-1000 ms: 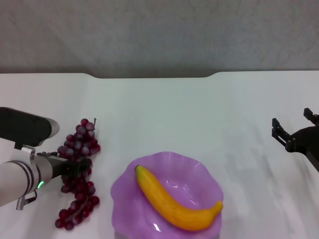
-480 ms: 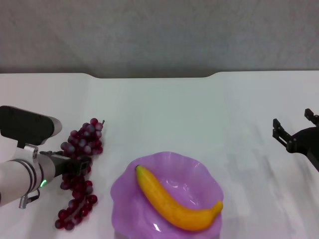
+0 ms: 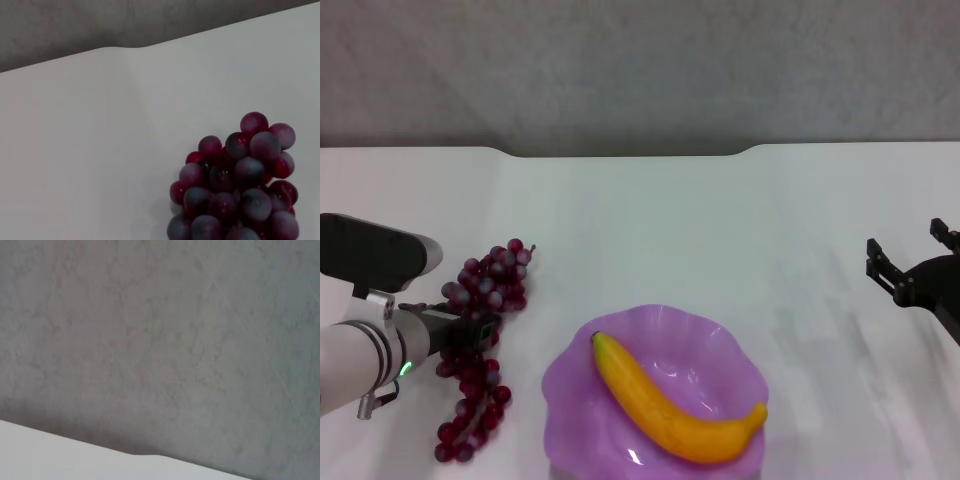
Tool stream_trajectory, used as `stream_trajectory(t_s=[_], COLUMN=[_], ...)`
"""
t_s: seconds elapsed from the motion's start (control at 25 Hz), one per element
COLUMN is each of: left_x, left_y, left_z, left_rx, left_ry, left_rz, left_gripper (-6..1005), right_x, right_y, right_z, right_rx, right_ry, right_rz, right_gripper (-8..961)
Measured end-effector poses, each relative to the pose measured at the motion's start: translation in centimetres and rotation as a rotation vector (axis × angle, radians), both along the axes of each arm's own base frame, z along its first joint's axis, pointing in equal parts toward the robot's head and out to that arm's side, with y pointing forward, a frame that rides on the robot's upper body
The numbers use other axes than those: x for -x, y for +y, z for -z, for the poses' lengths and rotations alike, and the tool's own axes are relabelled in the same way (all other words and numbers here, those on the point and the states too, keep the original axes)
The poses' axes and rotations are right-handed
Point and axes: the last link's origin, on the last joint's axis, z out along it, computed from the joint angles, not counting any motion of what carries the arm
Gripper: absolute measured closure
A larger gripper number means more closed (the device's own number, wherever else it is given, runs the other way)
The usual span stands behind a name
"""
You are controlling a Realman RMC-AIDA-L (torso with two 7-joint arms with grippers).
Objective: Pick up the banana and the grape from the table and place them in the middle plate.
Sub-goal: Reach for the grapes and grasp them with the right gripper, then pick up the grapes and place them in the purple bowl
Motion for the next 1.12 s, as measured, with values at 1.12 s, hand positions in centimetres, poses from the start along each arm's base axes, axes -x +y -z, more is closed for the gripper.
stream_trajectory(t_s=[1.12], left_x=[-0.71], left_y=[0.04], left_z=[0.25], left_rx=[-0.025], left_ry=[-0.022], left_rz=[0.060], left_gripper=[668], right_x=[-0.04], right_y=[-0.03], right_z=[0.02], right_rx=[0.001], right_ry=[0.000], right_rz=[0.002], right_gripper=[73])
